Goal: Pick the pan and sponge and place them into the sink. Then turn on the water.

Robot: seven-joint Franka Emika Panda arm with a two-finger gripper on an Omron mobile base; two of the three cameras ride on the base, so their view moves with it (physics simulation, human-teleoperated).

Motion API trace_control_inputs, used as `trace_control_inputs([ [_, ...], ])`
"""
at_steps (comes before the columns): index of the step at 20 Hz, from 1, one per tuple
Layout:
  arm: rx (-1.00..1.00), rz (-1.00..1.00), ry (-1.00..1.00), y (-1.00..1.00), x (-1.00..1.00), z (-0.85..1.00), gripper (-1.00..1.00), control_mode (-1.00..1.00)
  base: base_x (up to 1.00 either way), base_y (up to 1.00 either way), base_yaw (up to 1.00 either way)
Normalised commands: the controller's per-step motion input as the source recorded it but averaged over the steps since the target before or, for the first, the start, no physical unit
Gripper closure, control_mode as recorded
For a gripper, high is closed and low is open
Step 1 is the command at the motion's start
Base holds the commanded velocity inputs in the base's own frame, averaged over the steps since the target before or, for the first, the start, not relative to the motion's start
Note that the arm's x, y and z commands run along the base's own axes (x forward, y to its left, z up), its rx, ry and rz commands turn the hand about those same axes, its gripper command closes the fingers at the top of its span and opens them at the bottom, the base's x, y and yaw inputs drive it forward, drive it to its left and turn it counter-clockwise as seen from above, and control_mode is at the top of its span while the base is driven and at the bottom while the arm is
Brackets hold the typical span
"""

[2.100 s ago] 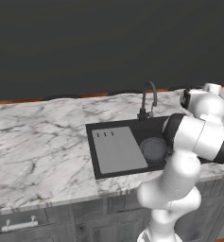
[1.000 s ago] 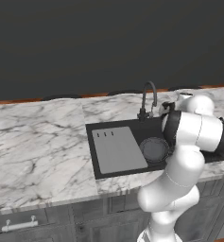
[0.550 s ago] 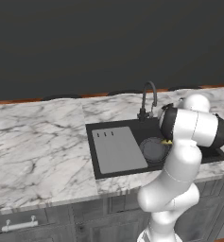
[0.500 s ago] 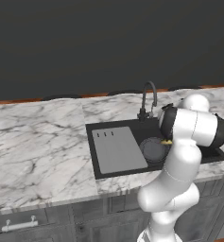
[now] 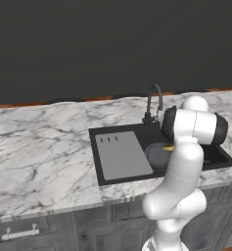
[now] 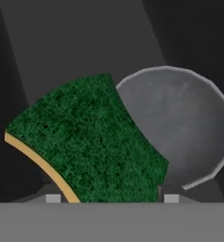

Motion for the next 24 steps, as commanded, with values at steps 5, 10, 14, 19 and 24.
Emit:
trace_control_inputs([
  [5,0.04,0.11,-0.09,0.01,0.41,-0.17,1.00,-1.00,0.00,0.00,0.00],
  [10,0.03,0.07,-0.06,0.00,0.36,-0.15,1.00,-1.00,0.00,0.00,0.00],
  [14,0.03,0.06,-0.06,0.00,0.26,-0.26,1.00,-1.00,0.00,0.00,0.00],
  [19,0.01,0.04,-0.05,0.03,0.32,-0.34,1.00,-1.00,0.00,0.00,0.00],
  [24,0.01,0.03,-0.07,0.05,0.28,-0.32,1.00,-1.00,0.00,0.00,0.00],
])
